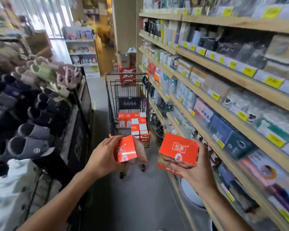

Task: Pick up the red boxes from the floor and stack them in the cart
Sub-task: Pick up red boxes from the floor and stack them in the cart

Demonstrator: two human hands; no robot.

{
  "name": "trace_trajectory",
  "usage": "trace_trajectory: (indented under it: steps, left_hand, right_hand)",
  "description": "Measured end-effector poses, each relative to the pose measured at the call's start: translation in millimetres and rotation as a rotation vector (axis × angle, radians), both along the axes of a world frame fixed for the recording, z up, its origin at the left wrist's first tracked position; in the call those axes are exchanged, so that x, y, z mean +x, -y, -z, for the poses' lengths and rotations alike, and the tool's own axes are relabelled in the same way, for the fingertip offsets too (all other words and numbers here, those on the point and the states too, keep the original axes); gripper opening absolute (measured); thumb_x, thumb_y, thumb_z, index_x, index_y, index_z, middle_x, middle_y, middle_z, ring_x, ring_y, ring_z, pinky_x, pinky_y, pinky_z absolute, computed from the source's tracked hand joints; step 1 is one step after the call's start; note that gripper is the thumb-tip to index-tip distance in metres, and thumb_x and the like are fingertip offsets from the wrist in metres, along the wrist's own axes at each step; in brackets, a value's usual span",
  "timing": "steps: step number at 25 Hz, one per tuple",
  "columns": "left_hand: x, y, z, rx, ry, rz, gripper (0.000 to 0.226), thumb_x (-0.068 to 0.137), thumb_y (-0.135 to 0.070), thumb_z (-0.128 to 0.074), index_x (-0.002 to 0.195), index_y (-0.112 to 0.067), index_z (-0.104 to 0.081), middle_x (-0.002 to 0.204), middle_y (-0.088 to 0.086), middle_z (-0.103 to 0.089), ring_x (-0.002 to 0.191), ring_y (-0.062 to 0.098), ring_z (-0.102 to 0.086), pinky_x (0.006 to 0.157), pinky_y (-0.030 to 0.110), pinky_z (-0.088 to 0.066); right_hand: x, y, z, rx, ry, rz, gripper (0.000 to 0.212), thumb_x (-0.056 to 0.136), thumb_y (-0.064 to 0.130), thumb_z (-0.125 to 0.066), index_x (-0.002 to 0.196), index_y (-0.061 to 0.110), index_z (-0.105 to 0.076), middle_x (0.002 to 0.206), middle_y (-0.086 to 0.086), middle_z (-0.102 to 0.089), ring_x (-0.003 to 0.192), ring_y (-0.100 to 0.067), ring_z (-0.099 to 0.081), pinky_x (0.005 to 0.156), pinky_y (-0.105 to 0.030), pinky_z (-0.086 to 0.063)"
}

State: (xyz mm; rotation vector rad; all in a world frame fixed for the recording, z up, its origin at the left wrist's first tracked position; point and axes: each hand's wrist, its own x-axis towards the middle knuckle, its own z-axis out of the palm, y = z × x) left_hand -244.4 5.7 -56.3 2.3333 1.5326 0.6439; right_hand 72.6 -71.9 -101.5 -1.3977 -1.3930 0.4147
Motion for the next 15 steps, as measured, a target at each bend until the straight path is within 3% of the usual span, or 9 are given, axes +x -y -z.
trace_trajectory:
  steps: [5,7,12,15]
  left_hand:
    - [16,-87,-3,-0.001,-0.01,-0.154,0.116,0.047,-0.064,-0.091,0.145,-0.022,-0.046,0.134,-0.009,-0.057,0.121,0.015,-0.054,0.1,0.03,-0.043]
    - [19,-112,-8,-0.017,0.012,-0.207,0.119,0.045,-0.069,-0.089,0.146,-0.023,-0.046,0.136,-0.009,-0.056,0.122,0.014,-0.053,0.102,0.031,-0.044]
    - [15,-182,2,-0.046,0.053,-0.338,0.119,0.044,-0.074,-0.085,0.144,-0.024,-0.046,0.135,-0.011,-0.056,0.121,0.01,-0.053,0.102,0.031,-0.045]
    - [-2,-225,19,-0.076,0.081,-0.373,0.117,0.046,-0.073,-0.086,0.145,-0.025,-0.044,0.135,-0.012,-0.054,0.121,0.009,-0.052,0.102,0.032,-0.046]
  right_hand:
    - [18,-127,9,-0.018,-0.02,-0.156,0.107,0.054,0.029,-0.102,0.141,0.033,-0.038,0.137,0.008,-0.046,0.127,-0.009,-0.053,0.101,-0.038,-0.051]
    - [21,-167,8,-0.025,-0.015,-0.208,0.109,0.055,0.034,-0.101,0.143,0.03,-0.036,0.138,0.007,-0.046,0.129,-0.012,-0.052,0.103,-0.042,-0.05]
    - [16,-277,17,-0.045,-0.022,-0.295,0.108,0.056,0.036,-0.099,0.144,0.028,-0.036,0.137,0.003,-0.045,0.128,-0.013,-0.051,0.101,-0.033,-0.05]
    - [-2,-332,28,-0.093,-0.025,-0.323,0.106,0.055,0.045,-0.094,0.143,0.03,-0.036,0.136,0.006,-0.045,0.127,-0.004,-0.049,0.096,-0.018,-0.047]
